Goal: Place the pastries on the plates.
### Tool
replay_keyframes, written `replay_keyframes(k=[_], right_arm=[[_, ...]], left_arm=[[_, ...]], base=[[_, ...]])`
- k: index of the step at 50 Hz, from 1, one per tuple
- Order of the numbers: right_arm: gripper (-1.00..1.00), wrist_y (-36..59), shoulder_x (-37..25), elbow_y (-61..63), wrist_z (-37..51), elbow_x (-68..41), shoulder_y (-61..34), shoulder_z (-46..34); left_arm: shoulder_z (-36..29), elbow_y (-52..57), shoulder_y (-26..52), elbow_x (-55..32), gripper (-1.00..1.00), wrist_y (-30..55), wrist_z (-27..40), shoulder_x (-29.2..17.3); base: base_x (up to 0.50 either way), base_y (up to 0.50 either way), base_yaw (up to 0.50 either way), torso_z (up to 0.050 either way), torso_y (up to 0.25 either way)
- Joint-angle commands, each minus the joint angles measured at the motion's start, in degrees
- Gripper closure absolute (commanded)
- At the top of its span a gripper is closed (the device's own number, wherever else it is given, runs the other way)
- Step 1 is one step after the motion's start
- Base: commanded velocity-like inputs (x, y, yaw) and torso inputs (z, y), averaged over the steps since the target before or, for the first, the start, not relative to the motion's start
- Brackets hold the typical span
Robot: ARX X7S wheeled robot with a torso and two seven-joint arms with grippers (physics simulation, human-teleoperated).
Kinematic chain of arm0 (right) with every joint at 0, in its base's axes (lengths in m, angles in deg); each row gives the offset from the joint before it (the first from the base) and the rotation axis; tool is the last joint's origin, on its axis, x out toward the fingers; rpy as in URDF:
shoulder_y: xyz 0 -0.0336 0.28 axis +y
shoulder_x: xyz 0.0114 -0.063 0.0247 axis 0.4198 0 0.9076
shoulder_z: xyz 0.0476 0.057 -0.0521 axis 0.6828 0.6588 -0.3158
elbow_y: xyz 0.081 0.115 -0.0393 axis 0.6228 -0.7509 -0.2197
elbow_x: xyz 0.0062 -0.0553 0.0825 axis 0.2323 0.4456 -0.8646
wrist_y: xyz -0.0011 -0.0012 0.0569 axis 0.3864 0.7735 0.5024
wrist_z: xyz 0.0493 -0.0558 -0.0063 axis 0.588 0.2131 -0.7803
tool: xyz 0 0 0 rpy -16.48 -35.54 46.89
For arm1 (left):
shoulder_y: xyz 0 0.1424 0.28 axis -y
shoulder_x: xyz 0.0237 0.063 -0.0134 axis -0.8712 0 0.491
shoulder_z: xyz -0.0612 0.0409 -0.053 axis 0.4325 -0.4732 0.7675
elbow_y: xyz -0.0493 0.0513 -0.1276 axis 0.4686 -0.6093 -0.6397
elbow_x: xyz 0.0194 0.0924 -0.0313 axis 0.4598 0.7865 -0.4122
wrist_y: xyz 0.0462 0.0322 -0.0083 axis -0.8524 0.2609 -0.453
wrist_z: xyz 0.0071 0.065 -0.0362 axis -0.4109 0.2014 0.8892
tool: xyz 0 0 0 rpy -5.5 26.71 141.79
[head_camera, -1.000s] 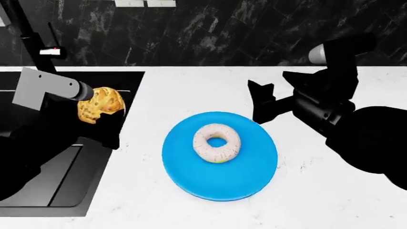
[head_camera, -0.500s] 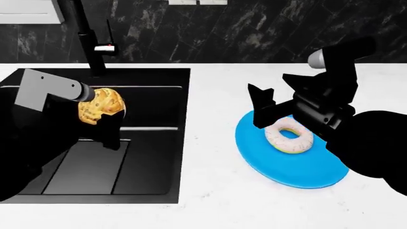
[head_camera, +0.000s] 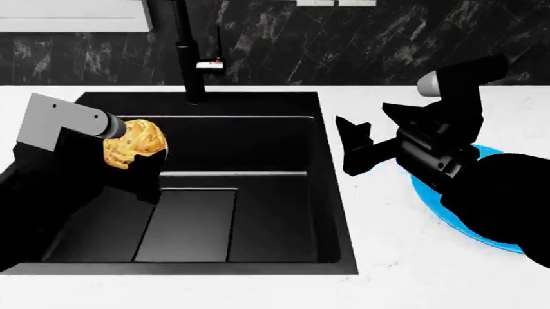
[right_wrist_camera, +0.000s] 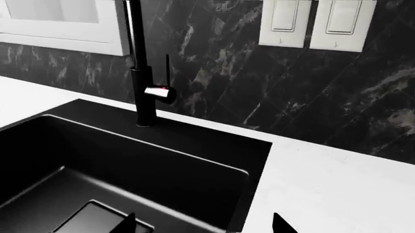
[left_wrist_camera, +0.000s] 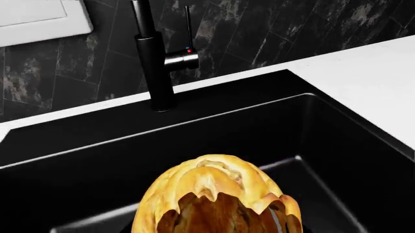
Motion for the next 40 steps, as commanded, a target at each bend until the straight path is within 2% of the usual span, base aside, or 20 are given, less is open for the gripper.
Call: replay_keyframes(k=[1, 4, 40], right_arm=[[-1.00, -0.65, 0.05, -0.08, -0.20, 0.10, 1.03, -0.01], [-1.00, -0.49, 0.11, -0.13, -0.09, 0.02, 0.79, 0.00], [-1.00, -1.16, 0.05, -0.20, -0.64, 1.82, 1.36, -0.42]], left_arm=[[-0.18, -0.42, 0.93, -0.76, 1.00, -0.08, 0.63, 0.06], [-1.22, -0.75, 1.11, 0.22, 1.00, -0.34, 0.89, 1.18], [-0.69, -0.89, 0.09, 0.17, 1.00, -1.67, 0.00, -0.08]], base=[[0.00, 0.50, 0.00, 0.000, 0.000], [0.00, 0.50, 0.00, 0.000, 0.000], [0.01, 0.50, 0.00, 0.000, 0.000]])
